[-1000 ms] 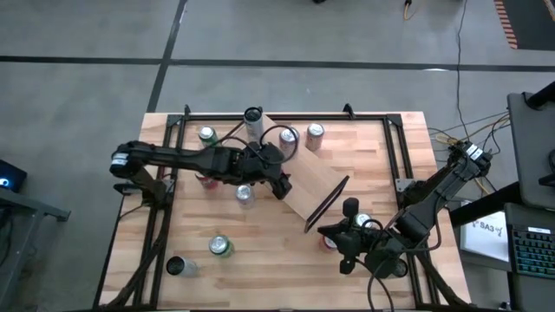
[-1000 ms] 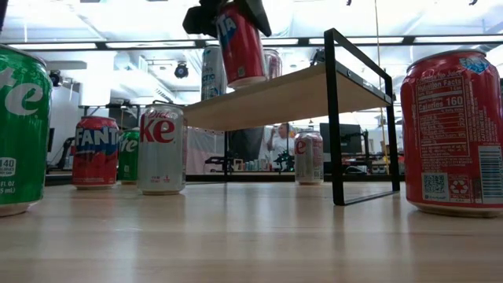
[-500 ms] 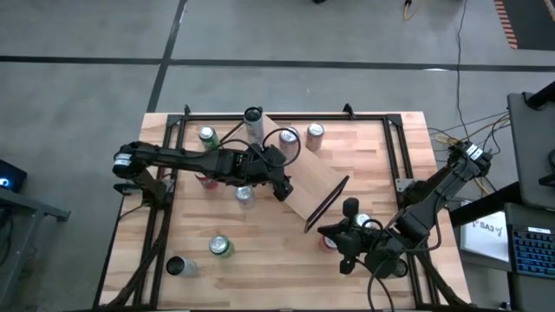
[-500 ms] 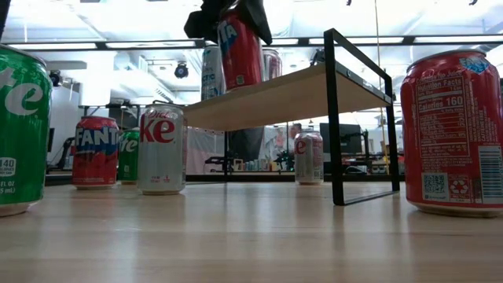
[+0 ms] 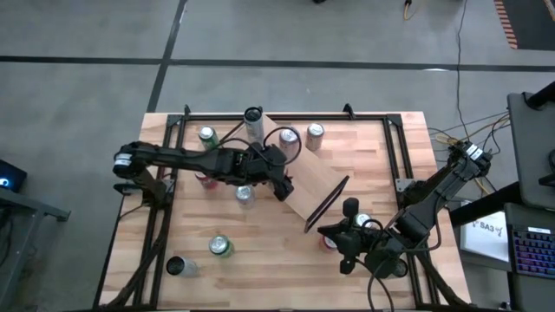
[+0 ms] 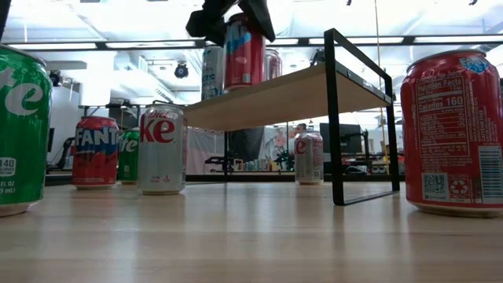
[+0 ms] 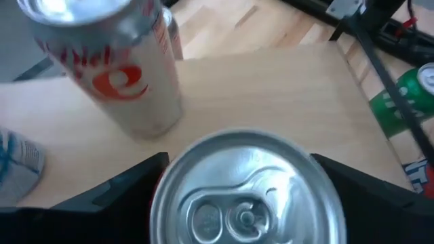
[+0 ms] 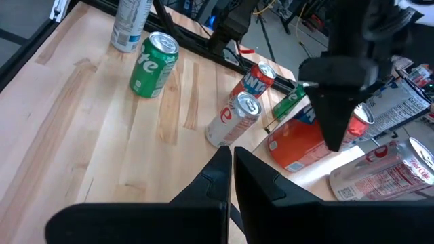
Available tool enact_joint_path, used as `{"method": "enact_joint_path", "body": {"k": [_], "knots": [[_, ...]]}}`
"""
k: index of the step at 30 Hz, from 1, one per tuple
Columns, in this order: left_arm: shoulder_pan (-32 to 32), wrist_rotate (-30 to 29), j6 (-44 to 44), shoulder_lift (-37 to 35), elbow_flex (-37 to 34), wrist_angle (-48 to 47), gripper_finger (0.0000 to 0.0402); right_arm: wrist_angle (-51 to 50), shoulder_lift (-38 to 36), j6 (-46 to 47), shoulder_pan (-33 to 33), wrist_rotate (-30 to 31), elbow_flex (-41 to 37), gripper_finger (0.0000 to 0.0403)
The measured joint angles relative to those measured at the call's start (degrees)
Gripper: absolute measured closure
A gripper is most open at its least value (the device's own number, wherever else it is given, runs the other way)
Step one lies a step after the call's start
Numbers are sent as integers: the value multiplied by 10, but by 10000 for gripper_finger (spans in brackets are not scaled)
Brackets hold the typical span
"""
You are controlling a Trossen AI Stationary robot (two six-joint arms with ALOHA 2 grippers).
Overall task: Place canned beverage on shelf
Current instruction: Put the bottom orange soda can on the shelf
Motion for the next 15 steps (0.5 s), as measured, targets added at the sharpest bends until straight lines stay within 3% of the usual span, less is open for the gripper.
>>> {"method": "enact_joint_path", "body": {"k": [8, 15], "knots": [[-6, -5, 62, 0, 76, -38, 67, 0, 0, 5, 0, 0, 0, 394], [-33, -103, 109, -2, 159, -114, 67, 0, 0, 9, 0, 0, 0, 394]]}}
